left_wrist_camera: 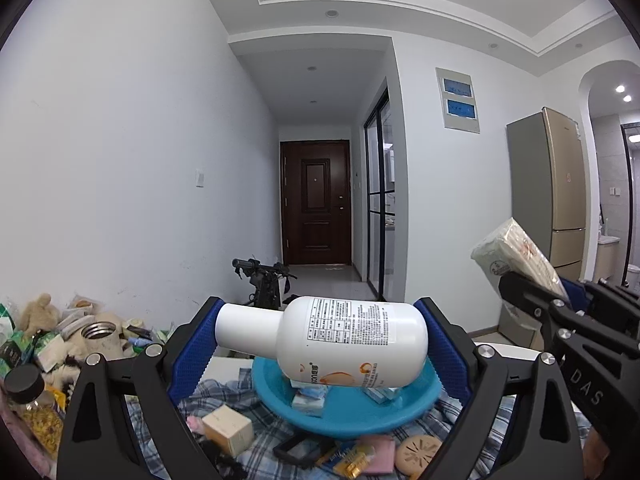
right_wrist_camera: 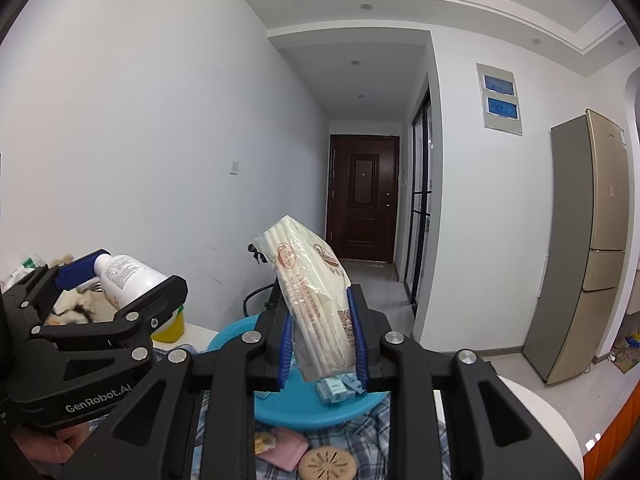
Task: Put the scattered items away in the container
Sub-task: 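Lift and carry the bottle and package toward the basin with both tools, then lower the held bottle and package over the basin with both tools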
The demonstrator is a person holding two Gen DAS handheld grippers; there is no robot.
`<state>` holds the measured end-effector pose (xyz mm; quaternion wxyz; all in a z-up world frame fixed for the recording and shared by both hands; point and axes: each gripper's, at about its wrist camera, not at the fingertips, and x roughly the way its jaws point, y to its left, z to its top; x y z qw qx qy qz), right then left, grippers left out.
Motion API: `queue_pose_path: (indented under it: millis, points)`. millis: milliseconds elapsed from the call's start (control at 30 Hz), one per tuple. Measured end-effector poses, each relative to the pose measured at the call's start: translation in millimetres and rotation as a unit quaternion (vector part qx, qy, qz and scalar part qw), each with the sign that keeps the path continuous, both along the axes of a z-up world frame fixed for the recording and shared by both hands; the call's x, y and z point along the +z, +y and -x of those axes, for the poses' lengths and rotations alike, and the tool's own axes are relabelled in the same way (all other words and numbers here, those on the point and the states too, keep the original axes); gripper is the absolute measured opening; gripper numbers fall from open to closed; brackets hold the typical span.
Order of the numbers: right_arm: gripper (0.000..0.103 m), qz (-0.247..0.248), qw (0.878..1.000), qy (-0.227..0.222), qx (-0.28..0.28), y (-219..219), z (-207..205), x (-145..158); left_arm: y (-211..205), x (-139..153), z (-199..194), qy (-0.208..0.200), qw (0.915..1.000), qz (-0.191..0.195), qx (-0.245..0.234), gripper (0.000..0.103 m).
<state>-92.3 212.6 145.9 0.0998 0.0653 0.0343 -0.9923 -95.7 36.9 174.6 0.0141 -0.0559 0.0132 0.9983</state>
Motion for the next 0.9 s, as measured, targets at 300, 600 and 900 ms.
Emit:
queue_pose_path:
  millis: [300,600,900]
  points:
    - [0.023,-0.006,1.000,-0.021,-0.004,-1.1,72.0,-13.4,1.2,-7.6,77.3,-0.023,0.9997,-0.008,-0.006,0.095]
    - [0.023,0.006,0.999,-0.044,-0.009,2.3,152.8,-30.0,4.3,-18.5,161.6,-0.038,0.9992,-0.010,-0.008,0.095]
    - [0.023,0.021,0.998,-0.050,-0.014,6.2,210.4,-36.7,-1.8,-39.8,222.6,-0.045,0.9989,-0.010,-0.003,0.095]
